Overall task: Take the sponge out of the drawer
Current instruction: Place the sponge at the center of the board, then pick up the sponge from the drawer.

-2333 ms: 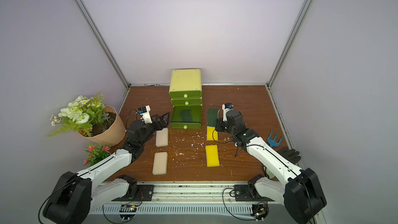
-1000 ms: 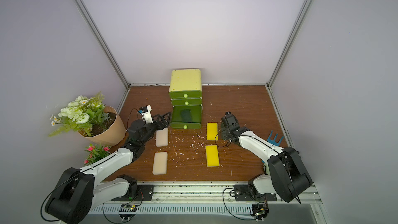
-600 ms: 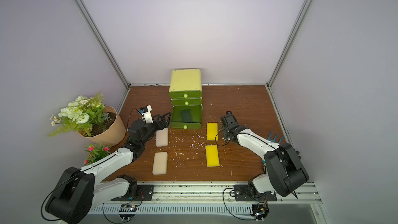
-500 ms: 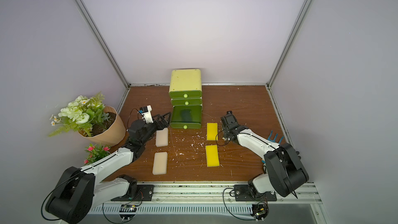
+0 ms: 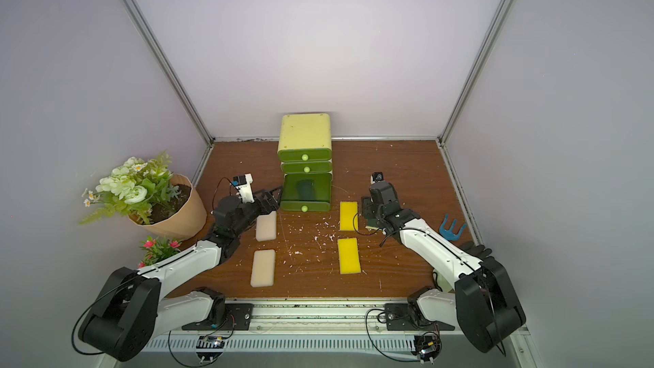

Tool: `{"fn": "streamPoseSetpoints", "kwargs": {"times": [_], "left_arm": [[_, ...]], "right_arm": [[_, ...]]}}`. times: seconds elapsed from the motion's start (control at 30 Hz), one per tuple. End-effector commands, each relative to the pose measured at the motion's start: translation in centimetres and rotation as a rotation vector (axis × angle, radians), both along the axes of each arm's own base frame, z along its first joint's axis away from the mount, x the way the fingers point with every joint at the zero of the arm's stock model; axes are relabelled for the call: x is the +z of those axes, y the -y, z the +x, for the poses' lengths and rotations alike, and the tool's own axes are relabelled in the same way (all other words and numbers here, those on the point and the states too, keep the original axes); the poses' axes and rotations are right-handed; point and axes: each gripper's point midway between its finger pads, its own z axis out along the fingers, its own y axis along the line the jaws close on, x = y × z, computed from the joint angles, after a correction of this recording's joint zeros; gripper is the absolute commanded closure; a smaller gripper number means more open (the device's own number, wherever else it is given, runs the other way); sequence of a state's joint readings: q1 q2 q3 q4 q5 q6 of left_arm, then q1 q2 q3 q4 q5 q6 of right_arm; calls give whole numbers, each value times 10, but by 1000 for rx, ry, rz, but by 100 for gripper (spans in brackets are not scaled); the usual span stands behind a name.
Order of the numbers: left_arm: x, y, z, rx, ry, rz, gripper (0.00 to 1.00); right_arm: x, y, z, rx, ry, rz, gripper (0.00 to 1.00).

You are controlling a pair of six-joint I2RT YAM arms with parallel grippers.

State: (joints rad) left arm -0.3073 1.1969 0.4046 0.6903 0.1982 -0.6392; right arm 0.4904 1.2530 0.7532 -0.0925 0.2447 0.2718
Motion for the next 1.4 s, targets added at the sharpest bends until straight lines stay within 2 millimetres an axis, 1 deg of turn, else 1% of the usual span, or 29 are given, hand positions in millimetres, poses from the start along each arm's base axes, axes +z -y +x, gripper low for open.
{"fn": "streamPoseSetpoints", "kwargs": {"times": [0.0,0.13,0.3,0.5,0.63,0.7,0.83,1.0,1.13,1.37], "left_arm": [[12,3,7,-21,23,26,0],[7,11,10,-27,3,83,1],[-9,32,20,-49,-66,229,1],[-26,43,34,-43,-129,244,5],[-38,53,44,-53,-167,282,8],[-45,61,48,-70,-189,303,10],[-60,71,55,-63,-236,374,10],[-75,75,65,-61,-302,437,12],[-86,78,68,-70,-338,457,16],[-105,79,72,-77,-416,511,18]], "right_arm": [[21,-23,3,74,58,141,31],[26,-33,-1,114,76,205,30],[26,-44,-9,180,105,270,28],[28,-46,-18,225,166,305,28],[29,-41,-25,223,204,315,29],[30,-38,-28,216,225,323,29],[33,-34,-30,208,245,325,29],[32,-33,-31,203,247,327,29],[30,-32,-31,197,243,321,29],[28,-31,-30,193,241,317,29]]}}
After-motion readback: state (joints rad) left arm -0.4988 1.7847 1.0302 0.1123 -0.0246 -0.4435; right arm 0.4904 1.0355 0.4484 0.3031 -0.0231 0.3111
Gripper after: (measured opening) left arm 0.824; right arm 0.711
